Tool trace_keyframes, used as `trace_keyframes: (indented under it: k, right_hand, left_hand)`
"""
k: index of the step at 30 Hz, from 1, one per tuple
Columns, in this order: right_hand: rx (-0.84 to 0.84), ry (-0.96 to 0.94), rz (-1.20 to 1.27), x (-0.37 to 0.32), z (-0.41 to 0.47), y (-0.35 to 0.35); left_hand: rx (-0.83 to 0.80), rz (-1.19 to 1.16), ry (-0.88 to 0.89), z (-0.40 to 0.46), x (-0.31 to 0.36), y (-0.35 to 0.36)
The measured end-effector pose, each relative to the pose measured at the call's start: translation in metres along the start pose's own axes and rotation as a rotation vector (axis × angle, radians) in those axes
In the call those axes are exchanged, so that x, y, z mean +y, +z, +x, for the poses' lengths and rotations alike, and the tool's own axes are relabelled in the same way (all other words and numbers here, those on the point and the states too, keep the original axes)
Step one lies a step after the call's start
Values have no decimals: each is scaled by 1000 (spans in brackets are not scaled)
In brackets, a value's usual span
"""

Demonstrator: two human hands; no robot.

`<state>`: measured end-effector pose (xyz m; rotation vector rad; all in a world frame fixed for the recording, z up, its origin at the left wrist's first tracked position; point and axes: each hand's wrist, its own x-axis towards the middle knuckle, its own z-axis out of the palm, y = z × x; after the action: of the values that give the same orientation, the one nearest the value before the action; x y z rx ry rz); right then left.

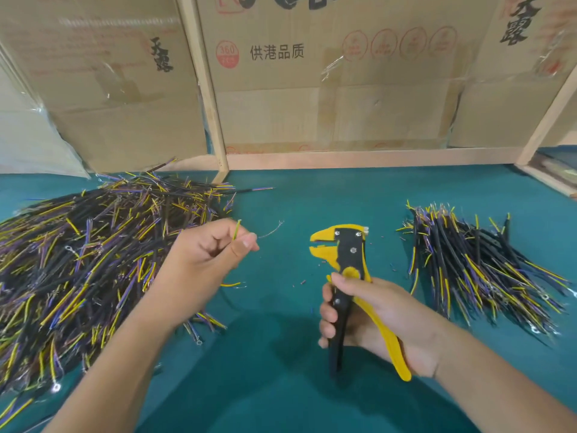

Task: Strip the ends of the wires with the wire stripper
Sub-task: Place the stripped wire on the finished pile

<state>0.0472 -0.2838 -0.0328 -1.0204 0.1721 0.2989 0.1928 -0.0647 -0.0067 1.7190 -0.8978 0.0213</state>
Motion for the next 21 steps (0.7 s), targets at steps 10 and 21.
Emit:
trace_keyframes:
  k: [10, 21]
  right_hand:
    - [45, 85, 61, 2, 5, -1]
    - [71, 126, 154, 4, 9, -12]
  left_hand:
    - [-72, -112, -177, 5, 21, 29]
    - [-275, -361, -282, 37, 69, 98]
